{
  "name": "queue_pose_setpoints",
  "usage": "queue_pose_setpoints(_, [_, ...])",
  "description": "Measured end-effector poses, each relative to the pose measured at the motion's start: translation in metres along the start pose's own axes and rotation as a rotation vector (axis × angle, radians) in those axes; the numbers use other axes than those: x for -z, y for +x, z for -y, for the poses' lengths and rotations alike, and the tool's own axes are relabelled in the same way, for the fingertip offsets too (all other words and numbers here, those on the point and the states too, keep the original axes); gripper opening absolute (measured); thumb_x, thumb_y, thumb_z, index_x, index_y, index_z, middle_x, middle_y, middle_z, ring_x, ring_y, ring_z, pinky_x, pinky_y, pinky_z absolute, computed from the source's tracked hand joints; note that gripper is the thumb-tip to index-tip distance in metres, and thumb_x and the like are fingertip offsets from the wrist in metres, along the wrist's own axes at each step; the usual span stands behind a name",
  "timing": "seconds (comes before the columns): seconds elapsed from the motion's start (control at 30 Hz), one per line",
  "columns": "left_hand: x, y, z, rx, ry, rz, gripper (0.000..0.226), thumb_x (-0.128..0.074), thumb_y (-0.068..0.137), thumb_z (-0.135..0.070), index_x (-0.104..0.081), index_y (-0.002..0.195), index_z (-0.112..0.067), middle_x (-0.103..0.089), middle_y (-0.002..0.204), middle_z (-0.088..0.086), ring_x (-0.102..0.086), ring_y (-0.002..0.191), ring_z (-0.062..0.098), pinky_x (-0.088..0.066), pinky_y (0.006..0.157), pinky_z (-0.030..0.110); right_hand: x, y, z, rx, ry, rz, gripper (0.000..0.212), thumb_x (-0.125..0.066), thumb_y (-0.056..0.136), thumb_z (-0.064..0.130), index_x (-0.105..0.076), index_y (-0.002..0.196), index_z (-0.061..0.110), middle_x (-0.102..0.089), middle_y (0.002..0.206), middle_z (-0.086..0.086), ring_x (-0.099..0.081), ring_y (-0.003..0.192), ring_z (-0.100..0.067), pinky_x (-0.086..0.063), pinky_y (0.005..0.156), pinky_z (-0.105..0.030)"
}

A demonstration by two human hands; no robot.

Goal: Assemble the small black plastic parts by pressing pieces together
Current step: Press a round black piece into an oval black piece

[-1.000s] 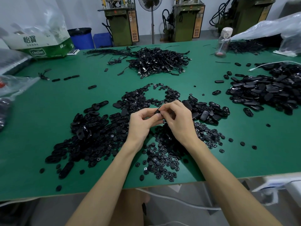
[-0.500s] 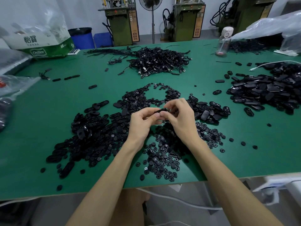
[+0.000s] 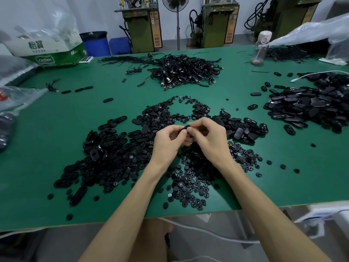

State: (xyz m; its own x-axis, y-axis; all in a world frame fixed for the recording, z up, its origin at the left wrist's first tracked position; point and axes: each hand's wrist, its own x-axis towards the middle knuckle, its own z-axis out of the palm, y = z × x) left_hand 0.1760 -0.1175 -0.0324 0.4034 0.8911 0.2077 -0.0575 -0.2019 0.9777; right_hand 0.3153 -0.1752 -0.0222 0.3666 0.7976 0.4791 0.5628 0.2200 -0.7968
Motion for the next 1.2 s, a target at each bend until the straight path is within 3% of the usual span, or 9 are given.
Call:
queue_pose_setpoints(0.17, [0.000,0.000,0.000,-0.004,0.045,-0.025,0.012,-0.064,0.098,-0.001,-0.074,0.104,0.000,-0.079,0.087,0.012,-0.078,0.081,0.025,-0.062,0.075,0.030,-0.001,-0.001,0.001,0.025,-0.017,0.016,0.004,-0.074,0.093,0.009,-0.073,0.098,0.009,-0.073,0.091,0.001,-0.069,0.085,-0.014,-0.058,0.079,-0.040])
queue_pose_setpoints(0.5, [0.003,-0.001,0.001,0.003,0.058,-0.072,0.012,-0.066,0.093,0.000,-0.076,0.098,-0.005,-0.078,0.085,0.011,-0.076,0.080,0.029,-0.064,0.081,0.040,-0.004,-0.003,0.002,0.080,-0.034,0.043,0.005,-0.075,0.093,0.010,-0.071,0.093,0.010,-0.071,0.088,0.002,-0.068,0.081,-0.012,-0.057,0.074,-0.037])
queue_pose_setpoints(0.67, [0.003,-0.003,-0.005,0.003,-0.055,-0.002,0.012,-0.067,0.098,-0.005,-0.076,0.107,-0.005,-0.080,0.090,0.010,-0.078,0.084,0.025,-0.062,0.076,0.030,-0.002,-0.001,0.000,0.074,-0.035,-0.016,0.005,-0.071,0.096,0.010,-0.071,0.101,0.011,-0.070,0.092,0.001,-0.067,0.088,-0.015,-0.056,0.082,-0.041])
queue_pose_setpoints(0.9, [0.002,-0.001,-0.004,-0.026,-0.005,-0.036,0.012,-0.068,0.098,-0.004,-0.075,0.107,-0.005,-0.078,0.086,0.013,-0.076,0.078,0.029,-0.063,0.075,0.034,-0.002,-0.002,0.002,0.139,-0.082,0.008,0.020,-0.066,0.097,0.005,-0.069,0.112,0.018,-0.063,0.093,-0.001,-0.060,0.088,-0.010,-0.051,0.081,-0.029])
queue_pose_setpoints(0.97, [0.001,-0.001,-0.005,-0.046,0.037,-0.051,0.014,-0.068,0.098,-0.006,-0.075,0.110,-0.006,-0.079,0.089,0.010,-0.077,0.081,0.026,-0.063,0.079,0.035,-0.002,-0.002,0.003,0.151,-0.090,0.004,0.021,-0.065,0.098,0.004,-0.070,0.112,0.019,-0.062,0.095,-0.002,-0.060,0.087,-0.009,-0.050,0.079,-0.022])
queue_pose_setpoints(1.07, [-0.004,-0.003,-0.009,-0.150,0.223,-0.098,0.021,-0.061,0.103,-0.010,-0.074,0.120,-0.012,-0.077,0.107,-0.002,-0.073,0.099,0.011,-0.058,0.092,0.026,-0.001,-0.001,0.004,0.148,-0.110,-0.057,0.017,-0.064,0.099,0.004,-0.072,0.108,0.015,-0.061,0.099,-0.002,-0.059,0.086,-0.004,-0.045,0.077,-0.011])
queue_pose_setpoints(1.2, [-0.004,-0.006,-0.020,-0.307,0.566,-0.168,0.035,-0.048,0.103,0.006,-0.069,0.125,-0.011,-0.065,0.122,0.000,-0.061,0.110,0.006,-0.047,0.103,0.017,0.004,0.004,0.000,-0.100,-0.075,-0.298,0.018,-0.062,0.100,0.007,-0.071,0.106,0.021,-0.061,0.104,-0.001,-0.057,0.091,0.000,-0.041,0.081,-0.004])
